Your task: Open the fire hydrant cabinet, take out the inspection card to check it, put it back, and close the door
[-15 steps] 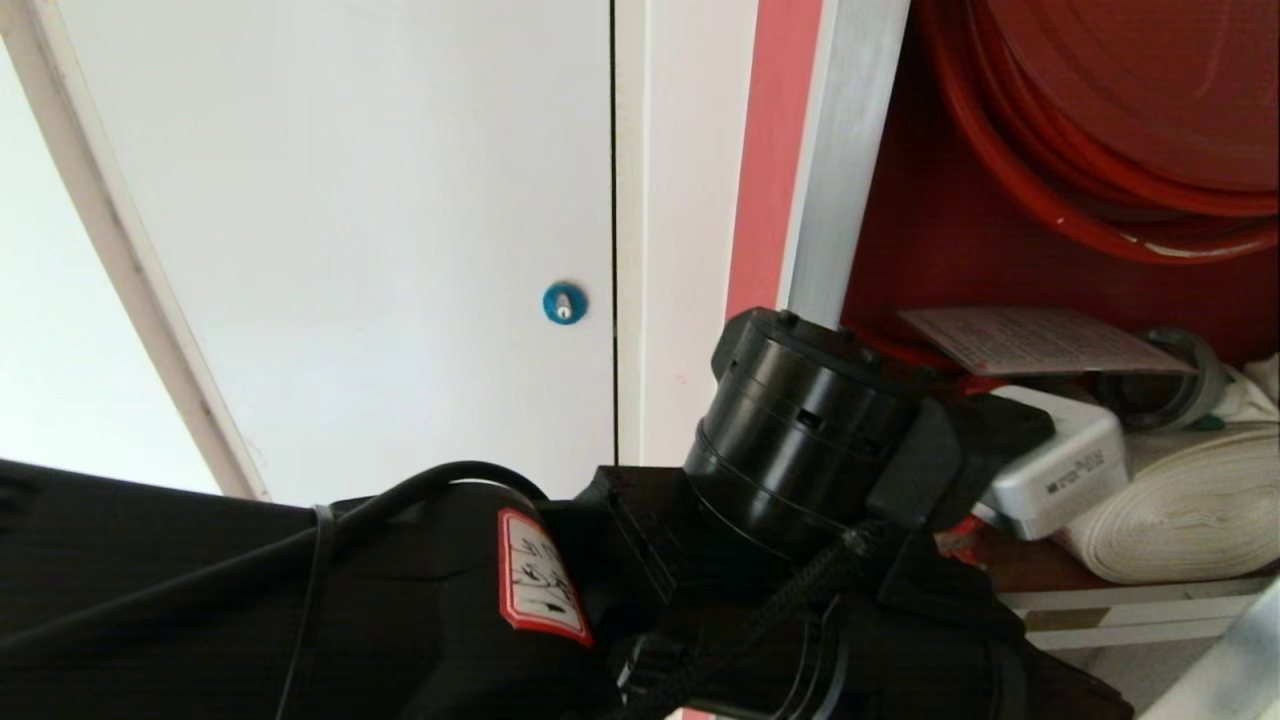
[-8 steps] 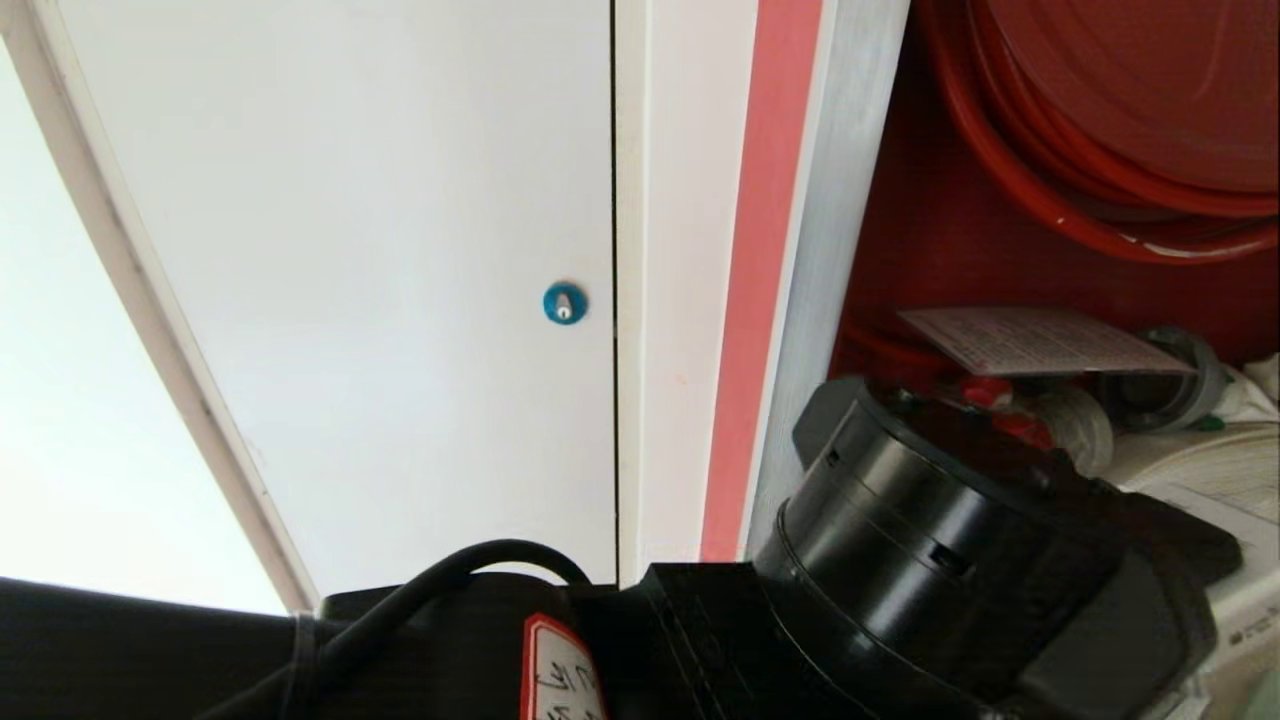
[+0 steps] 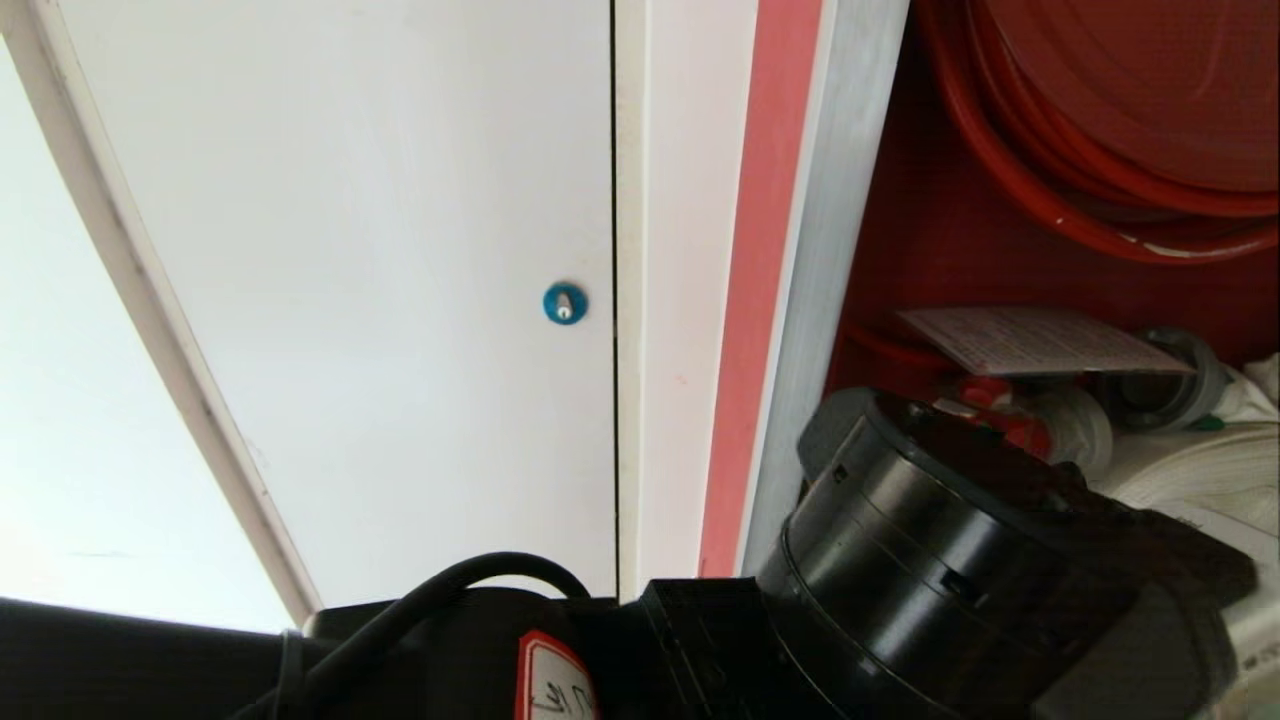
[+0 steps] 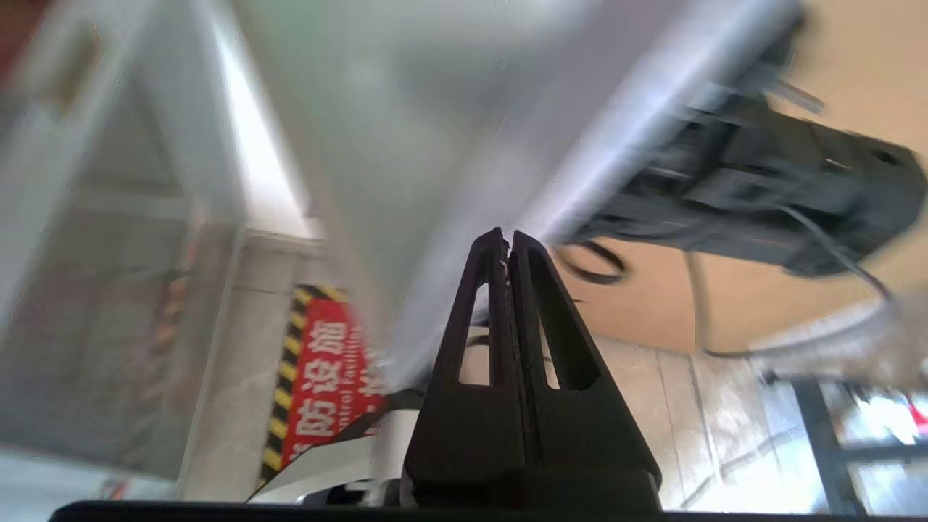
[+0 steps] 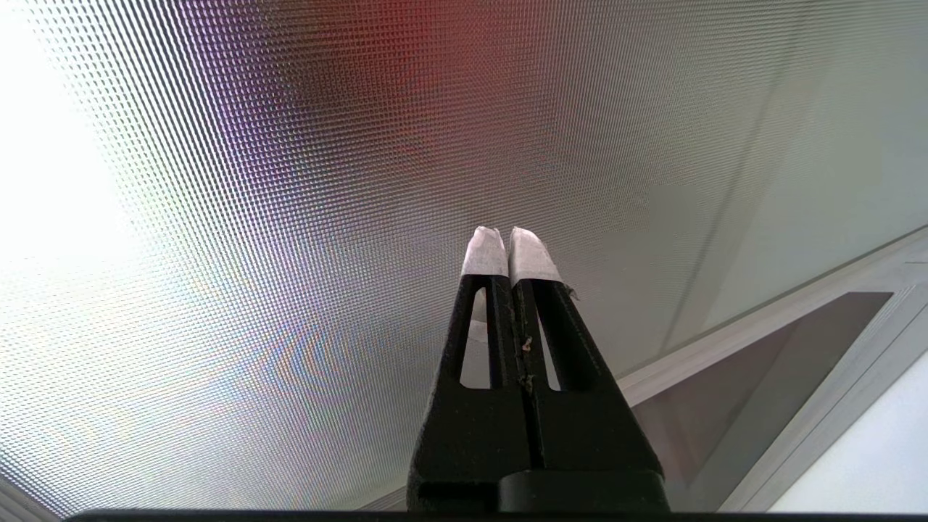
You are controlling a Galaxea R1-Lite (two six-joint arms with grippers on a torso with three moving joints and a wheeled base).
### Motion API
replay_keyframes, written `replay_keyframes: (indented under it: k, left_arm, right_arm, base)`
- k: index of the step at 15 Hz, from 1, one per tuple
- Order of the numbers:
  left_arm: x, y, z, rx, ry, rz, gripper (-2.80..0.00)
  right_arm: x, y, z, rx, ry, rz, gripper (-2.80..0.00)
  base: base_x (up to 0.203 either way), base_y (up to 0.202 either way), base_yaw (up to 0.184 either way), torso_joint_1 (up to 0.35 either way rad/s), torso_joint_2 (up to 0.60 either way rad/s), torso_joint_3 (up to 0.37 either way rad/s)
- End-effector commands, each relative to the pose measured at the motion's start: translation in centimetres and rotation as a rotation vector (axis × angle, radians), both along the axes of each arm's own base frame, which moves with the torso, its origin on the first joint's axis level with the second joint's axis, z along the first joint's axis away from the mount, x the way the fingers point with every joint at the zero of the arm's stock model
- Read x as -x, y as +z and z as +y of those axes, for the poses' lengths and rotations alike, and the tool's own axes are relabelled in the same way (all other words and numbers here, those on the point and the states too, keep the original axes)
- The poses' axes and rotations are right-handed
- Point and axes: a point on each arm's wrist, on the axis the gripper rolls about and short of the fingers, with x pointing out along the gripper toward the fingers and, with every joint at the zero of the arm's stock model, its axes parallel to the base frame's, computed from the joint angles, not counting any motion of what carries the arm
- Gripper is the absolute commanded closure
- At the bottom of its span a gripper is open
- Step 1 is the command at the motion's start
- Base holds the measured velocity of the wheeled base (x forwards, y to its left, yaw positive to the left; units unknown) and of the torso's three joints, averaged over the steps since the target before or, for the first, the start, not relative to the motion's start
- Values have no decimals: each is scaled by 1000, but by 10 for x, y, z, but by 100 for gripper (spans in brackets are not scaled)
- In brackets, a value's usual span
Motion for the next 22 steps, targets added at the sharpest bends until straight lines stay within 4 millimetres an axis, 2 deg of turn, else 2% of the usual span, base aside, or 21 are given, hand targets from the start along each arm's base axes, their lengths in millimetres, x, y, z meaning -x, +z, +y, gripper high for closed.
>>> replay_keyframes:
  k: [1,2,4,6,9,14,18,22]
  left_arm:
    - [-14,-3,5,-9,39,6,0]
    - [-24,-4,8,-12,67,5,0]
    - [-60,-9,26,-29,178,9,0]
    - [-86,-12,59,-48,284,13,0]
    - [-104,-8,116,-48,422,13,0]
    - [-99,-7,183,-47,585,12,0]
    - [-83,-9,229,-44,698,-32,0]
    - [-78,-10,280,-46,901,-86,0]
  right_arm:
    - [0,-1,0,0,1,4,0]
    - [0,0,0,0,1,3,0]
    - [0,-1,0,0,1,4,0]
    - [0,0,0,0,1,3,0]
    - [0,-1,0,0,1,4,0]
    - [0,0,0,0,1,3,0]
    - [0,-1,0,0,1,4,0]
    - [0,0,0,0,1,3,0]
  base:
    - [0,0,0,0,0,0]
    - [0,0,0,0,0,0]
    - [0,0,0,0,0,0]
    - [0,0,0,0,0,0]
    - [0,0,0,0,0,0]
    - [0,0,0,0,0,0]
    - [0,0,0,0,0,0]
    - [0,0,0,0,0,0]
